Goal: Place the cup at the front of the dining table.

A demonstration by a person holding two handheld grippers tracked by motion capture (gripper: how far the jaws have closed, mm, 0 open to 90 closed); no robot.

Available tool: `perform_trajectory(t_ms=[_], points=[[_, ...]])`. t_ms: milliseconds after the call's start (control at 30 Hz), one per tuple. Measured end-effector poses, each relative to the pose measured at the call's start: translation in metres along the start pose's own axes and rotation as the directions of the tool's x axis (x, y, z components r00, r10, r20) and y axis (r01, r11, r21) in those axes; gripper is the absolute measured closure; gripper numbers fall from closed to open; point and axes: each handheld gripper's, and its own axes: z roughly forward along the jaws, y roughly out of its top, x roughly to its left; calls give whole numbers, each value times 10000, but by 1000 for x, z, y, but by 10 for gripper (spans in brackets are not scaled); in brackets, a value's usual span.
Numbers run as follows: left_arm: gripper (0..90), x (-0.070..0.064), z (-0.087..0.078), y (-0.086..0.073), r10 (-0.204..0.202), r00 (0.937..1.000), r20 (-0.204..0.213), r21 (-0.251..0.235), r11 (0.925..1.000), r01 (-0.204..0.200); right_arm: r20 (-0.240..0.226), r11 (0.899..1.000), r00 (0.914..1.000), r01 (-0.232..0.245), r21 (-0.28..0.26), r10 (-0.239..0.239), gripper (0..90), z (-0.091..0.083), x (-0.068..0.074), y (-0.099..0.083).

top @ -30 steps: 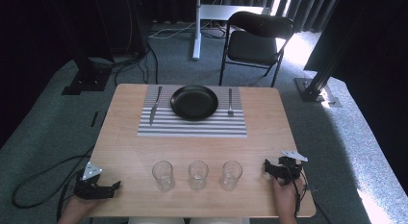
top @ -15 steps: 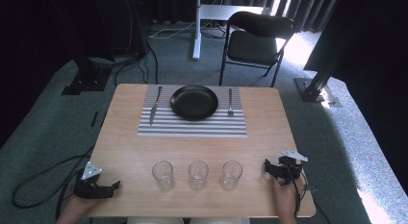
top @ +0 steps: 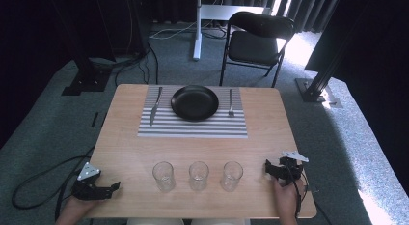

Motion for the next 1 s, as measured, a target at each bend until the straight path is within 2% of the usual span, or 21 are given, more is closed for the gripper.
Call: perform_trajectory(t_ms=[33, 67, 300, 367, 467, 533, 733, 1000], points=[[52, -2, 0, 0, 37, 9999, 150, 30, 10000, -38, -1, 10000, 10000, -1, 0, 1, 119, 0, 0, 0], [52, -4, 1, 1, 195, 9998, 46, 52, 9998, -195, 5, 10000, 10000, -3, -5, 3, 119, 0, 0, 0], [52, -17, 2, 4, 699, 9965, 460, 22, 9975, -701, 0, 10000, 10000, -1, 1, 1, 118, 0, 0, 0], [52, -19, 2, 5, 729, 9961, 499, -19, 9973, -729, 0, 10000, 10000, -1, 0, 1, 118, 0, 0, 0], [52, -28, 4, 8, 1045, 9910, 832, 53, 9944, -1053, 0, 10000, 10000, -3, 1, 3, 118, 0, 0, 0], [52, -33, 6, 9, 1180, 9897, 816, 59, 9929, -1189, 0, 10000, 10000, -1, 0, 1, 118, 0, 0, 0], [53, -41, 6, 14, 1284, 9852, 1137, -155, 9917, -1275, 5, 10000, 10000, -4, -4, 4, 118, 0, 0, 0], [52, -56, 8, 21, 1635, 9744, 1545, -431, 9864, -1587, 5, 10000, 10000, -5, -4, 5, 118, 0, 0, 0]])
